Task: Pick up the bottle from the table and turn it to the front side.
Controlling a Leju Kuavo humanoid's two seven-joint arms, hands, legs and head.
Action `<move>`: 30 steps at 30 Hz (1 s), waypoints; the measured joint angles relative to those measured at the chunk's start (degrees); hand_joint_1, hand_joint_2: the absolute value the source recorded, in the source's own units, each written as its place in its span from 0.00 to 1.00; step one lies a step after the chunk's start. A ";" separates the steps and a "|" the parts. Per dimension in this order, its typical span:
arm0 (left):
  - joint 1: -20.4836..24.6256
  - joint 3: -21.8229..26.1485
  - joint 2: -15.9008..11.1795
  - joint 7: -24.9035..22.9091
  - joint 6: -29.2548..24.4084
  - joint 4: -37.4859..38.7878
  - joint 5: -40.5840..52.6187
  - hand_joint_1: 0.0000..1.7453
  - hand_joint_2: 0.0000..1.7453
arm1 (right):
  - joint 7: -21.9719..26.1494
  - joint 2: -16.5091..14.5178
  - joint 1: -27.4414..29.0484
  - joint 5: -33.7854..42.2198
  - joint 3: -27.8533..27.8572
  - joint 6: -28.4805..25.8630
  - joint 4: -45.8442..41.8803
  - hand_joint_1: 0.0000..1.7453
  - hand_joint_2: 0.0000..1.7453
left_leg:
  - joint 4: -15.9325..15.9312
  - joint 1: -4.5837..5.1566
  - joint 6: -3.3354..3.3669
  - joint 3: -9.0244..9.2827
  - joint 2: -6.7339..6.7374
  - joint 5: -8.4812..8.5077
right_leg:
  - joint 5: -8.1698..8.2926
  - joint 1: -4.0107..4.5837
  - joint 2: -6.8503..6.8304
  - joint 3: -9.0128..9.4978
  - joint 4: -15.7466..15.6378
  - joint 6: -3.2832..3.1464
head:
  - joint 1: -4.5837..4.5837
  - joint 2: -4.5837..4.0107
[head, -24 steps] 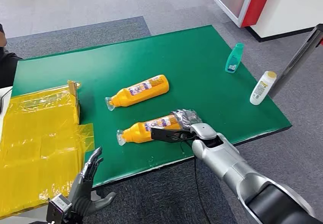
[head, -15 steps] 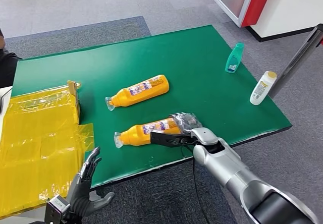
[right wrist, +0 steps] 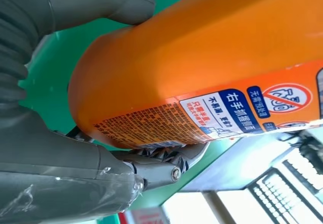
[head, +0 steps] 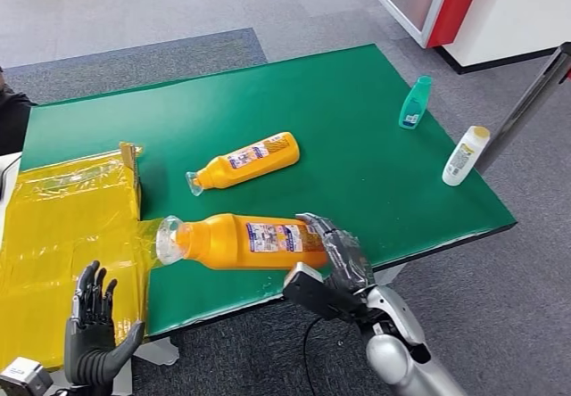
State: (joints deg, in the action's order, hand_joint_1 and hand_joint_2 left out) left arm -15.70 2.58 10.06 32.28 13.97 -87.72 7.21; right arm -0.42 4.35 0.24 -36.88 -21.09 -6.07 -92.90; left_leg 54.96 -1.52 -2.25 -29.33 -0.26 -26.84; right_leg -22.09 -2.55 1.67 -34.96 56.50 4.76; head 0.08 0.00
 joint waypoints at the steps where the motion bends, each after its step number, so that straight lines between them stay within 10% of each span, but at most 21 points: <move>1: -0.08 0.36 0.30 -0.19 0.85 0.01 0.01 0.00 1.00 | 0.67 -0.25 1.13 0.67 0.11 -0.09 -1.19 1.00 1.00 | 0.00 0.00 0.00 0.00 0.00 0.00 | 0.00 0.00 0.00 0.00 0.00 0.00 | -0.01 0.00; 13: 3.31 -6.01 -2.30 -0.34 16.36 0.44 -3.21 0.00 1.00 | 4.69 -1.27 2.59 1.62 -5.57 0.87 -0.32 1.00 1.00 | 0.00 0.00 -0.08 0.08 0.01 0.11 | 0.07 0.00 0.01 0.01 0.00 0.00 | 0.00 0.00; 29: 5.50 -14.54 -5.85 -1.22 18.51 0.15 -6.86 0.00 1.00 | 5.08 -1.27 -0.78 2.12 -12.05 0.55 6.95 1.00 1.00 | 0.00 0.00 -0.08 0.09 0.01 0.13 | 0.08 0.00 0.01 -0.01 0.01 -0.01 | 0.00 0.00; 30: 5.57 -14.85 -5.93 -1.36 18.51 0.05 -7.28 0.16 1.00 | 5.11 -1.27 -0.93 2.15 -12.38 0.55 7.41 1.00 1.00 | 0.00 0.00 -0.08 0.09 0.01 0.13 | 0.08 0.01 0.01 -0.01 0.01 -0.01 | 0.01 0.00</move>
State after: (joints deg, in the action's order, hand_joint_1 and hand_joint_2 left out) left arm -10.12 -12.28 4.12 30.92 32.48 -87.67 -0.06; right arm 4.69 3.09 -0.70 -34.74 -33.46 -5.51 -85.49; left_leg 54.97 -1.53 -2.32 -29.24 -0.25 -26.71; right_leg -22.01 -2.55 1.68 -34.97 56.51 4.75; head 0.08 0.00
